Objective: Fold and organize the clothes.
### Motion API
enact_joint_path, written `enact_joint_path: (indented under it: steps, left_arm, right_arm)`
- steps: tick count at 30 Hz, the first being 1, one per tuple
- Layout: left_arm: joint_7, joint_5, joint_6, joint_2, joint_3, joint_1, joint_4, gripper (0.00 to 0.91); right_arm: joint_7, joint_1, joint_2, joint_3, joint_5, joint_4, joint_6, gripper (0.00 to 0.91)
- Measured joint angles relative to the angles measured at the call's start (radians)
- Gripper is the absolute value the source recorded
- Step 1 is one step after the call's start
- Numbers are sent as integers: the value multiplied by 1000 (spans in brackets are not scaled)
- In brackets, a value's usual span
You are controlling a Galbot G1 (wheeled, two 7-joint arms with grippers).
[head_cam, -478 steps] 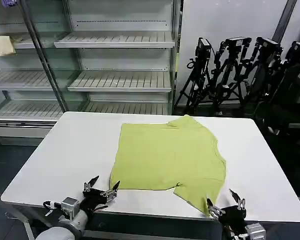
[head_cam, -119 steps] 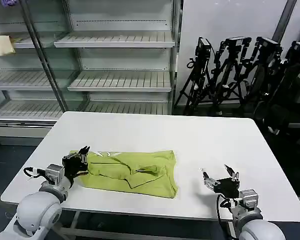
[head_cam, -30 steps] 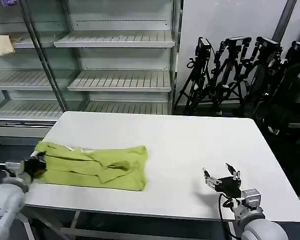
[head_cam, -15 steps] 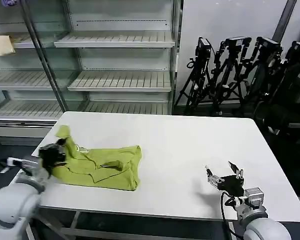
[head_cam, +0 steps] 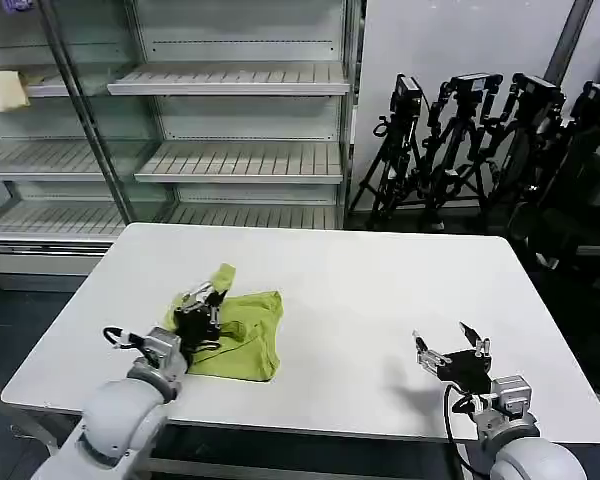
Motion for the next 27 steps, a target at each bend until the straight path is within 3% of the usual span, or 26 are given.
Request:
enact_joint_path:
  steps: [15, 27]
  left_arm:
    - [-80, -174, 2, -34, 69, -43, -34, 907]
    - [-157, -279, 2, 5, -76, 18, 16, 907]
  right_arm:
    - [-1, 12, 4, -11, -2, -10, 0, 907]
    - [-9, 11, 3, -11, 1, -19, 10, 907]
